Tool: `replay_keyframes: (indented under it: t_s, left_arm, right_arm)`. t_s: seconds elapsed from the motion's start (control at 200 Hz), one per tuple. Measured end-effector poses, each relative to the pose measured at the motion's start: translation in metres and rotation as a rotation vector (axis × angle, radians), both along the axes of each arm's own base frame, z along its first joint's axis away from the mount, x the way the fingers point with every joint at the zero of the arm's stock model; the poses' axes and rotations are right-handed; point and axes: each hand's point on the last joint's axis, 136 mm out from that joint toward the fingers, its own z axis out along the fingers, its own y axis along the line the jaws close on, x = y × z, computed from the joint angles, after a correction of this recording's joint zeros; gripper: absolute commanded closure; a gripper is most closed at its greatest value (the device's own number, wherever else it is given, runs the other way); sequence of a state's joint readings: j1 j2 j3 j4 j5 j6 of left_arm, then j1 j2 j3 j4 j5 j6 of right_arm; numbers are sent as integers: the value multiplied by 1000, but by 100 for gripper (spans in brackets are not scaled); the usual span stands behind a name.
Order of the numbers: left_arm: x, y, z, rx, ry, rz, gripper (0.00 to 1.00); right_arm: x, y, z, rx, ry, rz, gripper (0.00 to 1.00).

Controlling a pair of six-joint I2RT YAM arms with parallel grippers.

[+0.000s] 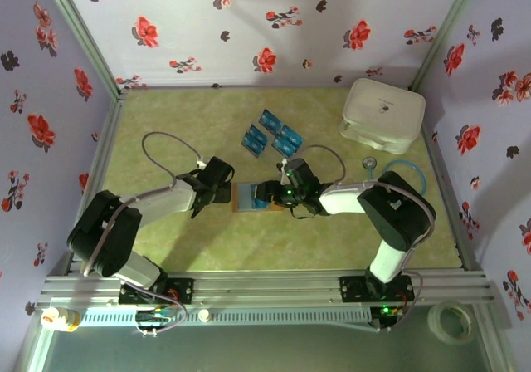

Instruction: Put the credit cards into the card holder

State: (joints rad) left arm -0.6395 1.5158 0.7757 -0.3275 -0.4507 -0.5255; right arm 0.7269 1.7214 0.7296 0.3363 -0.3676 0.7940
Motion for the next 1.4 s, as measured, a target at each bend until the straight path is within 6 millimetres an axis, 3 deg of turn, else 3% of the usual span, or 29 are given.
replay_keyframes:
  t_s: [0.24,0.36,0.565,0.705,0.795,0.9,1.14,1.4]
  left_arm:
    - [1,10,-2,-5,14,35,0]
    - [0,15,-4,-7,24,57,0]
    - [-10,24,-13,10,61,75,0]
    - [-14,28,-16,16,75,85,0]
    - [-14,27,-16,13,75,87,0]
    - [-15,26,-17,6,80,83,0]
    - [-14,18,-18,-6,88,64,0]
    - [-12,-7,-15,-19,81,2,0]
  right_arm:
    - [0,-6,4,-133,-19,26,37]
    - [1,-7,11,-182,-42,39,29]
    - [3,-17,19,-259,-76,48,31]
    - [7,-21,25,-302,-97,51,46]
    - [8,-24,26,-336,-110,58,68]
    - [10,-29,24,-374,-110,60,85]
    - [13,-35,8,-457,-96,70,96]
    - [14,-39,-9,-510,-71,80,99]
